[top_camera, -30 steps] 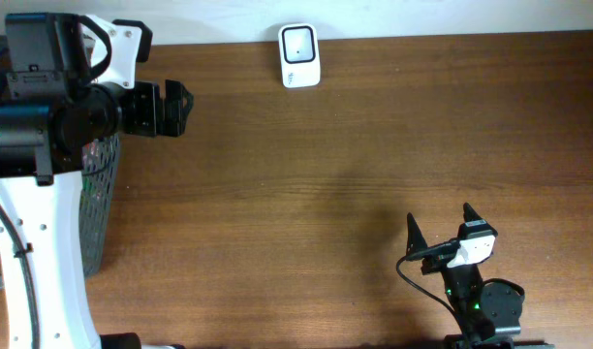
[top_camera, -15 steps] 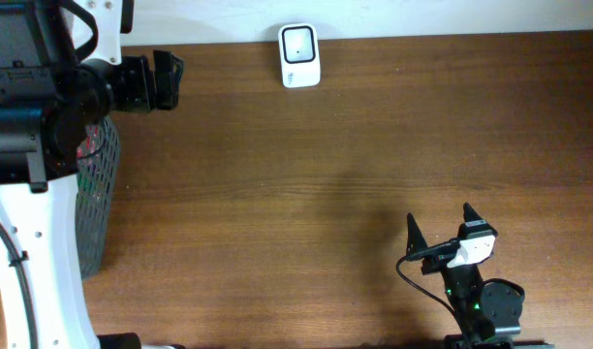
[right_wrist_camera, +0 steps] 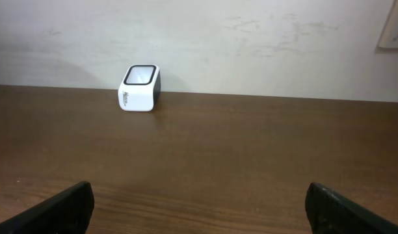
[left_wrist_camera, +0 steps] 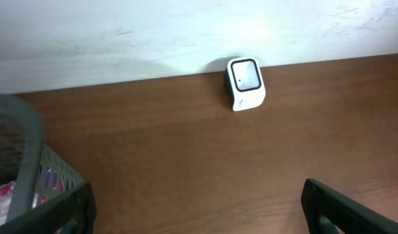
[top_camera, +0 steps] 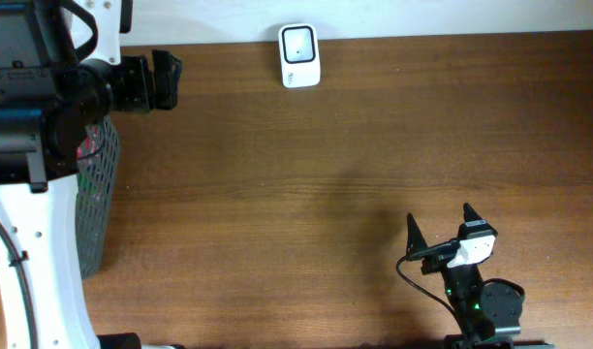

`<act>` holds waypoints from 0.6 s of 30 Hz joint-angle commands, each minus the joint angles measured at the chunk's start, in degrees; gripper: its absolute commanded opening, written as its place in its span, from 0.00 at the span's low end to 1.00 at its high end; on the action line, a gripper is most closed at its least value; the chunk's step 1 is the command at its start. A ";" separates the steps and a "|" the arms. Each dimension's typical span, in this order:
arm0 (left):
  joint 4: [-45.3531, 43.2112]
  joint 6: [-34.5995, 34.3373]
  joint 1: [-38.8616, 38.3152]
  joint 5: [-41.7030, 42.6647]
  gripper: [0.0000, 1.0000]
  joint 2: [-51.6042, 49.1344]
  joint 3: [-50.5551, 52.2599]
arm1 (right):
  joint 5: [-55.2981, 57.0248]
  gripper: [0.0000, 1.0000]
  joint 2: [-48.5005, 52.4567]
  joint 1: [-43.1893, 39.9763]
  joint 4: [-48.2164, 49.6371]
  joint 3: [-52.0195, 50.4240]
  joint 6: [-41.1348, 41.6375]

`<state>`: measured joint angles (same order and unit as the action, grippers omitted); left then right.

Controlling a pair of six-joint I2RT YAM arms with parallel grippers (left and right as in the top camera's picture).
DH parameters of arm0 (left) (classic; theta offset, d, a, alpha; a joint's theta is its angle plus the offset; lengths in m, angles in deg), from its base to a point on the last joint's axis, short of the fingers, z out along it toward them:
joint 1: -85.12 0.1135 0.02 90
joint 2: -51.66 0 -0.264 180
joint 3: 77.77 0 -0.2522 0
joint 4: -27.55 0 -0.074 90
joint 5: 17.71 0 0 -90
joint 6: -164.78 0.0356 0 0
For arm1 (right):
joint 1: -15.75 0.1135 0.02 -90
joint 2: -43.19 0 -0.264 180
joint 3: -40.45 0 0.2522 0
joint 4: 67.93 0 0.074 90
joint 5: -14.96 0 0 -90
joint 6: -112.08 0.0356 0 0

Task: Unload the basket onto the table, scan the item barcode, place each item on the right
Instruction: 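Move the left gripper over the basket and lower it inside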

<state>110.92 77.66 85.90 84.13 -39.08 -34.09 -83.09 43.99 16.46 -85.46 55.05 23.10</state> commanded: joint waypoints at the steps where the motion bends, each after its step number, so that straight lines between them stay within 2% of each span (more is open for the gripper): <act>1: 0.11 -3.28 0.15 -9.33 0.99 0.59 -0.92 | -0.35 0.99 -0.33 -0.35 -0.02 -0.52 -0.35; 18: 1.40 -3.32 0.15 -10.78 0.99 -0.72 -0.90 | -0.35 0.99 -0.33 -0.35 -0.02 -0.52 -0.35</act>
<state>112.07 74.93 85.90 73.75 -39.45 -34.09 -83.11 43.99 16.46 -85.46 55.05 23.12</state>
